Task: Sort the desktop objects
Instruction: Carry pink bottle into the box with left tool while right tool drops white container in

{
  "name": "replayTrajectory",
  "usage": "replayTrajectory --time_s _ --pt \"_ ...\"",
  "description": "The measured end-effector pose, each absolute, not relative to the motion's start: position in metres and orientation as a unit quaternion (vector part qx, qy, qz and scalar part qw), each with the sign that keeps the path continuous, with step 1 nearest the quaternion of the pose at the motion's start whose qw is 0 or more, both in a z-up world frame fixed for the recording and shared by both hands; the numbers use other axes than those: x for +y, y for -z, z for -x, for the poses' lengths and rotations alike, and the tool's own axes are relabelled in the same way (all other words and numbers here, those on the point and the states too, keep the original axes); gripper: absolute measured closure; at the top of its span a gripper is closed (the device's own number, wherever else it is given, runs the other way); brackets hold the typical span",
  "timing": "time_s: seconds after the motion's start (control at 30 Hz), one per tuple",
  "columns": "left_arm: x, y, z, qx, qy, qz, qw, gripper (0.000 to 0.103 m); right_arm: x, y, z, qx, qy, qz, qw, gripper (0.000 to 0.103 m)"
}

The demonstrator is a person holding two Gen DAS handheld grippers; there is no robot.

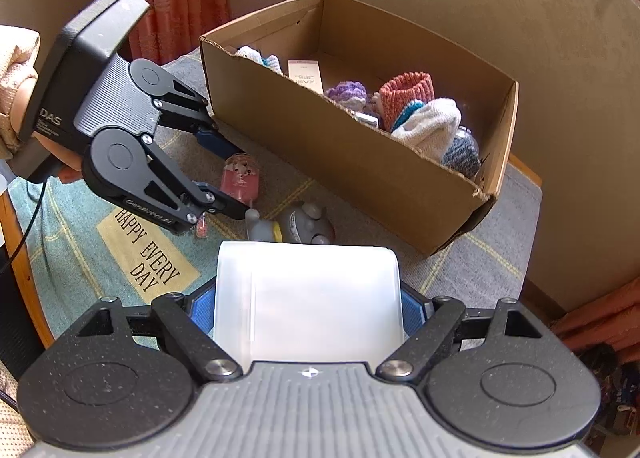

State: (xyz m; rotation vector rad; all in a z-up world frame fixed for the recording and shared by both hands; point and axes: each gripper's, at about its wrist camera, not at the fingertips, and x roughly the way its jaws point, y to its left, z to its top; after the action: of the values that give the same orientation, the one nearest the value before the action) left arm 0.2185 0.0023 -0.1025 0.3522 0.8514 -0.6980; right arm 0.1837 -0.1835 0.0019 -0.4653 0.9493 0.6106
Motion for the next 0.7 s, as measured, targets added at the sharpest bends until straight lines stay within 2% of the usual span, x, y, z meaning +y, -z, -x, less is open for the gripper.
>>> replayTrajectory --time_s 0.7 --pt "0.030 -0.032 -0.215 0.371 0.310 -0.123 0.867 0.053 -0.172 -0.072 -0.218 0.377 -0.307 0.240 0.840 0.015"
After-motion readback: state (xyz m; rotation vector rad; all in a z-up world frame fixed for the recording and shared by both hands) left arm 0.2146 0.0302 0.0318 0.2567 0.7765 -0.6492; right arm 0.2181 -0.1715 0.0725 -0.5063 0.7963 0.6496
